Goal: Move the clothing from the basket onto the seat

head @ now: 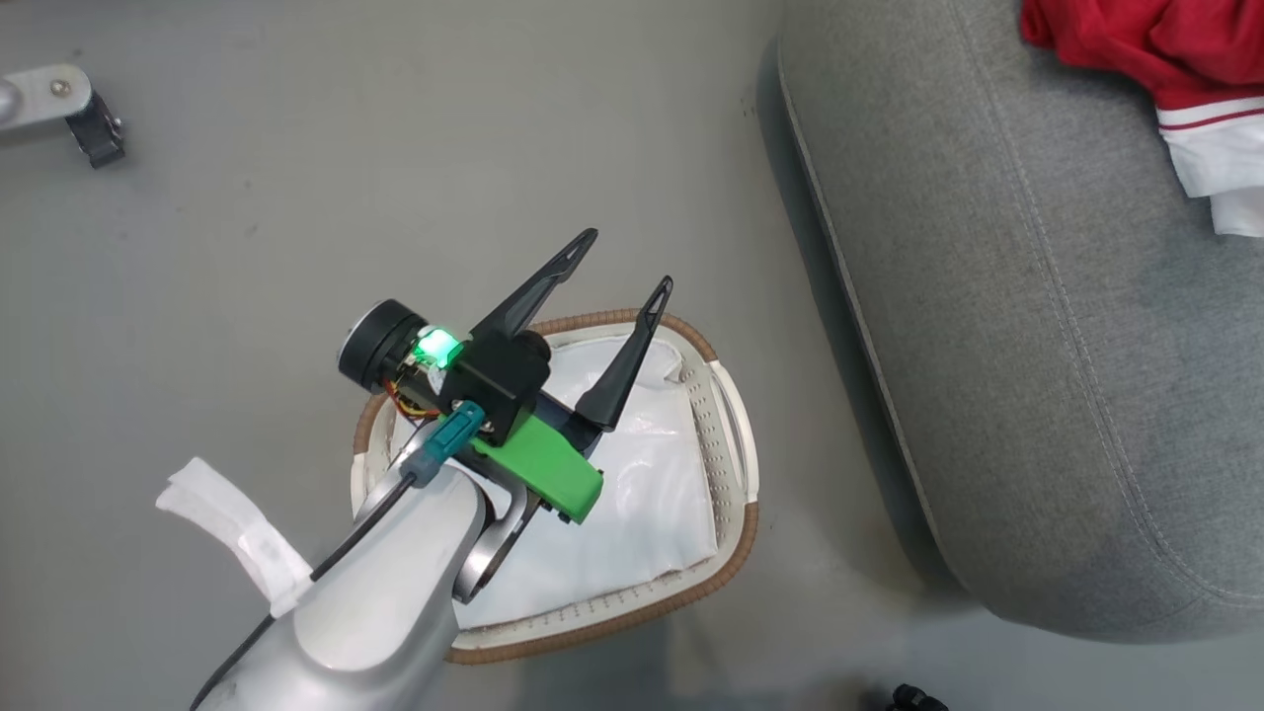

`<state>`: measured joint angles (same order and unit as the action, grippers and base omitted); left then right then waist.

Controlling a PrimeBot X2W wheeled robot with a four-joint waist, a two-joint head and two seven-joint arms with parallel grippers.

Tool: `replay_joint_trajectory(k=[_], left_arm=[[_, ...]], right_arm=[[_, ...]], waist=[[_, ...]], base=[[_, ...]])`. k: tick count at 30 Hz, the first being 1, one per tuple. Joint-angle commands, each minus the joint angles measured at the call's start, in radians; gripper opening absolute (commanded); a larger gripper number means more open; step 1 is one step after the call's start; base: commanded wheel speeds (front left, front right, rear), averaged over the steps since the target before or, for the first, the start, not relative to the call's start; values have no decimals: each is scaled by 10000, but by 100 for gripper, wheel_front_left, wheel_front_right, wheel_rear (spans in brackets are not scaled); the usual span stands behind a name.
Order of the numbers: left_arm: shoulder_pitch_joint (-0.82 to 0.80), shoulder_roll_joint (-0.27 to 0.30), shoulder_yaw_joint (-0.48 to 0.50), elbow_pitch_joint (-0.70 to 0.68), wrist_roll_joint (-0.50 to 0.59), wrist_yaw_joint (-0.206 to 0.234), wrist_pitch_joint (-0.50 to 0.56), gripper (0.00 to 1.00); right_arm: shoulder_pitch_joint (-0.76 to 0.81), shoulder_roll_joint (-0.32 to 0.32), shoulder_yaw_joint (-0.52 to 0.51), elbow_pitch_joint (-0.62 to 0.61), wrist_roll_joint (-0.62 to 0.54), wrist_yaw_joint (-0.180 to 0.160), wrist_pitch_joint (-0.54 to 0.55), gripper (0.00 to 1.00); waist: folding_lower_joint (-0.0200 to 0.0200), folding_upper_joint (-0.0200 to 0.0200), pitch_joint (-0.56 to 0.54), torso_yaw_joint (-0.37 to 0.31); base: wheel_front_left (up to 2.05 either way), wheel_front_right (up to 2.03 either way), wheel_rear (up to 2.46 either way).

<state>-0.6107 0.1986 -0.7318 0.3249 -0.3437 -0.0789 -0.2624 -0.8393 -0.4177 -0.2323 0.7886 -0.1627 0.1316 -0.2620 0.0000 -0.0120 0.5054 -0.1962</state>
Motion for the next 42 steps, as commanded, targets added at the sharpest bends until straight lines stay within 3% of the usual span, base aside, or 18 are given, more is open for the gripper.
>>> replay_joint_trajectory(k=[1, 6, 11, 21, 29, 34, 42], left_arm=[[315, -25, 215, -91, -62, 45, -28, 100], [1055, -193, 1155, -446, -270, 79, -17, 100], [1900, -481, 2385, -718, -293, 150, -15, 100], [3740, -855, 4998, -906, 205, 352, -15, 100], [5074, -1291, 6622, -914, 236, 87, -15, 100], [5661, -1411, 7054, -902, 197, -75, -15, 100], [6569, -1479, 7179, -1078, 123, -177, -15, 100]], right_arm=[[114, -128, 127, -139, 160, -18, -40, 100], [26, -239, 670, -556, 493, -18, -31, 100], [276, 124, 948, -824, 790, -18, -30, 100], [1869, 2035, 1107, -2542, 1010, -18, -31, 100], [3978, 3402, 1241, -3810, 1661, -17, -31, 100], [5009, 3631, 1376, -4348, 1682, -17, -31, 100], [6581, 3649, 2591, -4644, 2601, -17, -31, 100]], waist=[[0, 120, -856, 170], [0, 120, -1704, 559], [0, 120, -2469, 1099], [0, 120, -3371, 1835], [0, 120, -3824, 1960], [0, 120, -3983, 1848], [0, 120, -4502, 1696]], base=[[0, 0, 0], [0, 0, 0], [0, 0, 0], [0, 0, 0], [0, 0, 0], [0, 0, 0], [0, 0, 0]])
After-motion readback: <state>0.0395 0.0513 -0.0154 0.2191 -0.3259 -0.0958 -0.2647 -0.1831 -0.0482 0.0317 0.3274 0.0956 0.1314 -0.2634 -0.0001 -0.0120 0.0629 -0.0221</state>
